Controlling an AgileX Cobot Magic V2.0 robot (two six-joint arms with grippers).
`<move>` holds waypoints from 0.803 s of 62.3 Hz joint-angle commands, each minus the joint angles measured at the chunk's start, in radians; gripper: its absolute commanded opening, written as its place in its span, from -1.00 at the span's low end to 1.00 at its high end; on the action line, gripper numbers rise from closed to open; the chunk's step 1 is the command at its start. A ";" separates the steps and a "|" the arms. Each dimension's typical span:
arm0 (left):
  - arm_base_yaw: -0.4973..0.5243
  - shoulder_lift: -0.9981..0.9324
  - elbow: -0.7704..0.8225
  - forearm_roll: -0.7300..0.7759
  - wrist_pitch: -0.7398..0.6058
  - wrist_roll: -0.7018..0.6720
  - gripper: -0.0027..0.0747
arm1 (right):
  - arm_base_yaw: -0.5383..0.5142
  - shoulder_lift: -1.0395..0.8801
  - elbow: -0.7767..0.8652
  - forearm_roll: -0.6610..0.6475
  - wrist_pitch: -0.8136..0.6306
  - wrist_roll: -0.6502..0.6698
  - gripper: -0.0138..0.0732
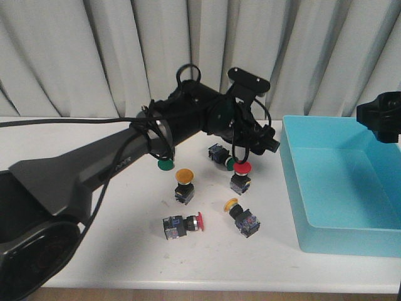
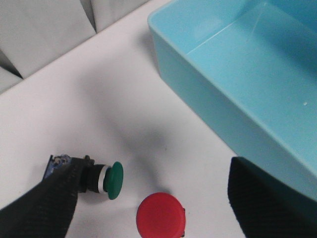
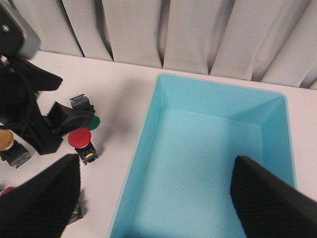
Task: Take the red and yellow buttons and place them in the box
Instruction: 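Reach the left gripper down and grasp the red-capped button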
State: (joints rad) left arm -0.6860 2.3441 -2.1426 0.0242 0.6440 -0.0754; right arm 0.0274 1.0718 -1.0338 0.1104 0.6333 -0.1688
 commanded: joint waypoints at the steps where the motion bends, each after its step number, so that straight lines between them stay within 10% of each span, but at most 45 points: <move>1: -0.001 -0.044 -0.040 -0.003 -0.070 0.000 0.60 | -0.002 -0.007 -0.034 0.005 -0.066 0.004 0.67; 50: -0.001 0.067 -0.037 0.005 -0.043 0.001 0.53 | -0.002 -0.007 -0.034 0.030 -0.056 0.016 0.67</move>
State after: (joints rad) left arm -0.6860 2.4808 -2.1442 0.0253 0.6432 -0.0720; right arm 0.0274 1.0726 -1.0338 0.1324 0.6351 -0.1509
